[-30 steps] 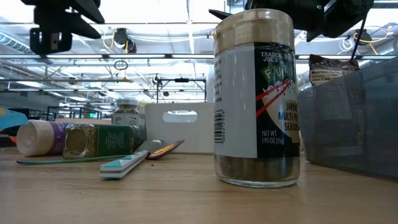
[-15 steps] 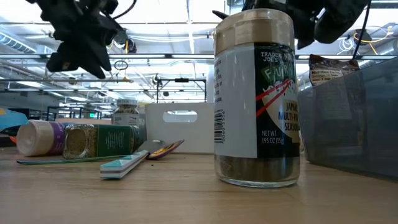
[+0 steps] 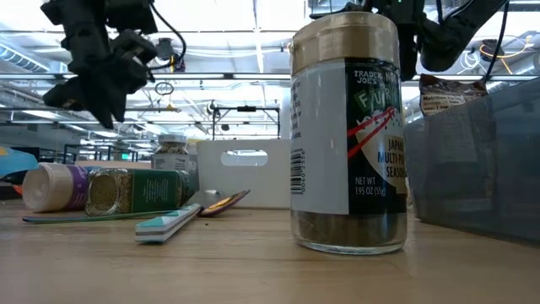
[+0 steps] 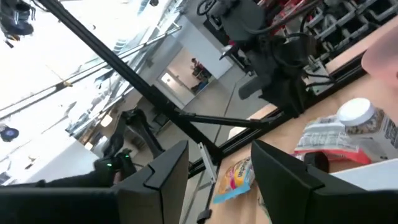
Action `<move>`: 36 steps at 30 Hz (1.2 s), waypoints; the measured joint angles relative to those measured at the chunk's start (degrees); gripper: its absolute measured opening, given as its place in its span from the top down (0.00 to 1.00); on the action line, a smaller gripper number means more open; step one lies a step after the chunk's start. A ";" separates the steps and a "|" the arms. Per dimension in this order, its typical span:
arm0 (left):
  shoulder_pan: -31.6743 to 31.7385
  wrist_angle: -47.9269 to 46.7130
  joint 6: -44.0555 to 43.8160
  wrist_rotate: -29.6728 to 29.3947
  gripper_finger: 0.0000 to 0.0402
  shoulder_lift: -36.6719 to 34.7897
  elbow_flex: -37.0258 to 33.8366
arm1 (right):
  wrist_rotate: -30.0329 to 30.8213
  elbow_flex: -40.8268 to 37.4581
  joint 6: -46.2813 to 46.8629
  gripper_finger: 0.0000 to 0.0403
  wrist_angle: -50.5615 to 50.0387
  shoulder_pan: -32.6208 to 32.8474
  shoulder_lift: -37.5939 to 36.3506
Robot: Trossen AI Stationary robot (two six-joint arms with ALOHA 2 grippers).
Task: Pick & Place Food Item
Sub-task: Put the orange noodle pack into the top black bin
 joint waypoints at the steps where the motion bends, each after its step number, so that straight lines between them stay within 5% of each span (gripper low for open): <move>1: 0.91 -1.47 0.83 0.20 0.74 -0.16 0.00 | -1.06 0.00 0.55 0.58 0.06 -0.51 0.00; 6: 5.63 -2.65 8.99 -2.05 0.74 -0.23 0.00 | -2.27 0.00 0.24 0.58 0.04 -1.67 0.00; 11: 12.24 -3.81 17.33 -4.70 0.74 1.14 0.00 | 3.93 0.00 -2.64 0.58 -0.75 -2.04 0.00; 23: 28.37 -4.91 40.03 3.78 0.74 12.72 0.00 | 10.18 0.00 -1.70 0.58 -3.09 -3.16 0.00; 31: 30.44 -5.33 44.70 4.23 0.74 14.26 0.00 | 11.41 0.00 -1.47 0.58 -3.39 -3.25 0.00; 36: 28.77 -8.66 42.73 9.35 0.74 14.28 0.00 | 11.50 0.00 -1.56 0.58 -4.00 -3.42 0.00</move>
